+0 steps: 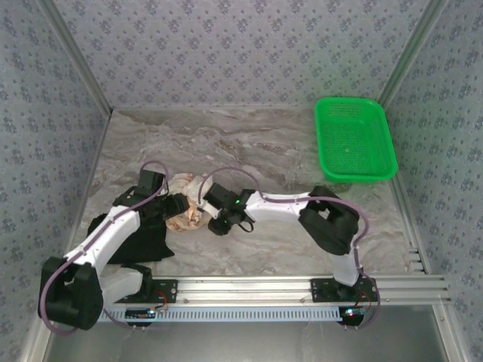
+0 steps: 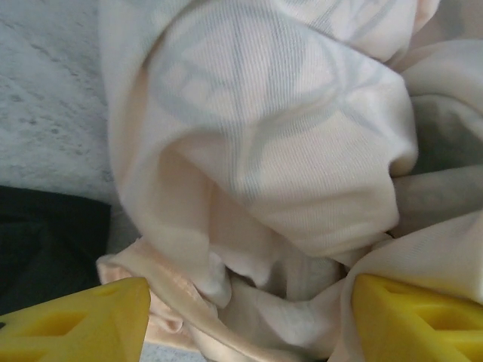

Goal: Fold the inside-out t-shirt

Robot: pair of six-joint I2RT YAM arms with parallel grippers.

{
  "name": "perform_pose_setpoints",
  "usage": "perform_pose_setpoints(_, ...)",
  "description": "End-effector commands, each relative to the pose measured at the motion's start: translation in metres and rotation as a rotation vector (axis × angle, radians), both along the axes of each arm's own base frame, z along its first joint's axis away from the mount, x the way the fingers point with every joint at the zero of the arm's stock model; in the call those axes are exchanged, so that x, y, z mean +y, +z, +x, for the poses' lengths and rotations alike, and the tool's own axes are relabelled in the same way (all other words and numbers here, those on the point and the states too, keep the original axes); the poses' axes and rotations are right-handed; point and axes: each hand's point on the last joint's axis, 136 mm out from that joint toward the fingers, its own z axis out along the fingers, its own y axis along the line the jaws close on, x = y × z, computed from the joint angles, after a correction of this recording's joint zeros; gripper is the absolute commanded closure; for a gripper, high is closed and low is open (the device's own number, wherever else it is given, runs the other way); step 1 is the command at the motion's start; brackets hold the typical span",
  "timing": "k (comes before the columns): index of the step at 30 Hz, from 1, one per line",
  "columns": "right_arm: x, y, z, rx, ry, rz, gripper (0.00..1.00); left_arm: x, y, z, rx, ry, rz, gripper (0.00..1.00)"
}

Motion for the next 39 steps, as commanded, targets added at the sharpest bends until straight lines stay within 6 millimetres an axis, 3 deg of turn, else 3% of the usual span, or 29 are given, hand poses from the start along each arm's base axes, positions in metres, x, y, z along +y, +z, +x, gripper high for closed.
perform_pose_setpoints(1, 0.032, 0.024, 0.027, -0.133, -0.019, 0.103, 0.86, -0.012, 0.026, 0.033, -0.090, -0.028, -0.049, 0.38)
perform_pose_setpoints(4, 0.021, 0.045, 0.043, -0.211, -0.091, 0.136, 1.00, -0.015, 0.039, 0.051, -0.112, -0.035, -0.050, 0.55)
perform_pose_setpoints(7, -0.007, 0.090, 0.059, -0.275, -0.161, 0.209, 1.00, -0.018, 0.058, 0.067, -0.158, -0.034, -0.061, 0.83)
perform_pose_setpoints(9, -0.038, 0.115, 0.064, -0.290, -0.198, 0.233, 1.00, -0.019, 0.076, 0.077, -0.192, -0.034, -0.079, 0.99)
perform_pose_setpoints(13, -0.086, 0.188, 0.081, -0.362, -0.281, 0.303, 1.00, -0.021, 0.135, 0.099, -0.318, -0.058, -0.090, 1.00)
perform_pose_setpoints(15, -0.094, 0.206, 0.074, -0.341, -0.231, 0.349, 1.00, -0.019, 0.161, 0.111, -0.395, -0.051, -0.076, 1.00)
perform_pose_setpoints(16, -0.091, 0.207, 0.064, -0.313, -0.150, 0.367, 0.95, -0.018, 0.168, 0.116, -0.423, -0.043, -0.071, 1.00)
perform_pose_setpoints(17, -0.085, 0.206, 0.054, -0.291, -0.069, 0.379, 0.80, -0.017, 0.171, 0.120, -0.439, -0.037, -0.066, 0.94)
perform_pose_setpoints(18, -0.074, 0.197, 0.036, -0.277, 0.066, 0.377, 0.59, -0.016, 0.168, 0.122, -0.432, -0.030, -0.060, 0.75)
perform_pose_setpoints(19, -0.062, 0.181, 0.014, -0.298, 0.213, 0.352, 0.50, -0.014, 0.161, 0.122, -0.410, -0.025, -0.043, 0.59)
perform_pose_setpoints(21, -0.041, 0.148, -0.016, -0.400, 0.400, 0.270, 0.44, -0.010, 0.140, 0.116, -0.338, -0.012, -0.016, 0.53)
perform_pose_setpoints(24, -0.017, 0.115, -0.038, -0.371, 0.514, 0.254, 0.43, -0.016, 0.105, 0.098, -0.244, -0.030, -0.053, 0.50)
perform_pose_setpoints(28, 0.005, 0.079, -0.031, -0.362, 0.531, 0.212, 0.43, -0.040, 0.069, 0.070, -0.136, -0.113, -0.158, 0.41)
perform_pose_setpoints(32, 0.014, 0.047, -0.006, -0.410, 0.474, 0.173, 0.43, -0.054, 0.054, 0.052, -0.091, -0.188, -0.122, 0.34)
perform_pose_setpoints(34, 0.017, 0.032, 0.006, -0.453, 0.456, 0.159, 0.44, -0.056, 0.047, 0.052, -0.088, -0.197, -0.087, 0.38)
perform_pose_setpoints(35, 0.017, 0.026, 0.011, -0.474, 0.444, 0.150, 0.45, -0.057, 0.045, 0.055, -0.086, -0.196, -0.087, 0.47)
perform_pose_setpoints(38, 0.020, 0.016, 0.022, -0.540, 0.423, 0.145, 0.52, -0.059, 0.043, 0.068, -0.081, -0.189, -0.080, 0.86)
perform_pose_setpoints(39, 0.020, 0.015, 0.026, -0.562, 0.416, 0.144, 0.61, -0.059, 0.046, 0.073, -0.081, -0.187, -0.077, 0.99)
